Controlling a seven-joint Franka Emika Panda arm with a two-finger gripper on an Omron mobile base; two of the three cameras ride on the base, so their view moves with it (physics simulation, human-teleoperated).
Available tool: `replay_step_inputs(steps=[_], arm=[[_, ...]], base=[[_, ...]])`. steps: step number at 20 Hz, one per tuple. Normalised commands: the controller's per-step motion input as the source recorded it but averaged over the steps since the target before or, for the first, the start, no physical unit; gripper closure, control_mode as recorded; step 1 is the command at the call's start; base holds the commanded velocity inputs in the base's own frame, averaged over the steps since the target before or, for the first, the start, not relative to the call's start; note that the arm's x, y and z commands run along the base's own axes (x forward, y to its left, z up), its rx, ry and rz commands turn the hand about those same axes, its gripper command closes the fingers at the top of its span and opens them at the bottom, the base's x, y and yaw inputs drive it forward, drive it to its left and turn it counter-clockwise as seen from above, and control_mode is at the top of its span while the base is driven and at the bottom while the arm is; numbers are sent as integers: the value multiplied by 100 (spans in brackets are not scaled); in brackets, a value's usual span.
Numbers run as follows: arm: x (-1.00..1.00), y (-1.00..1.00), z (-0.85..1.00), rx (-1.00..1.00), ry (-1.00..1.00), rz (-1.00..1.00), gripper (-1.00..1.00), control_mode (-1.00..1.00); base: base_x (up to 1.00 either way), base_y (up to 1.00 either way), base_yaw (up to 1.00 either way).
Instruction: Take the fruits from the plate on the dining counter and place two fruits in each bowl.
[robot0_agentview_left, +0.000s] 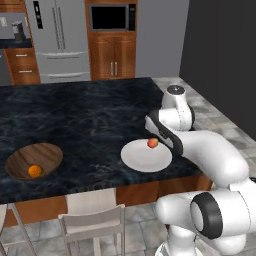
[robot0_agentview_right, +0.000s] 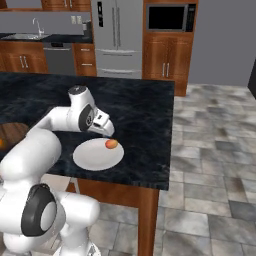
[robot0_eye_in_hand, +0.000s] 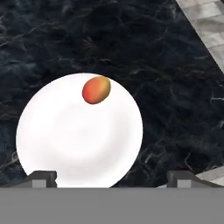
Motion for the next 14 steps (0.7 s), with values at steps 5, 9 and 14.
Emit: replay_step_inputs(steps=[5,9,14], arm=[[33,0,-31,5,26,-7,-100,-100],[55,0,-37,1,17,-7,-100,-100],[63,0,-46,0,9,-5,-100,-100]], base=[[0,0,0],[0,0,0],[0,0,0]])
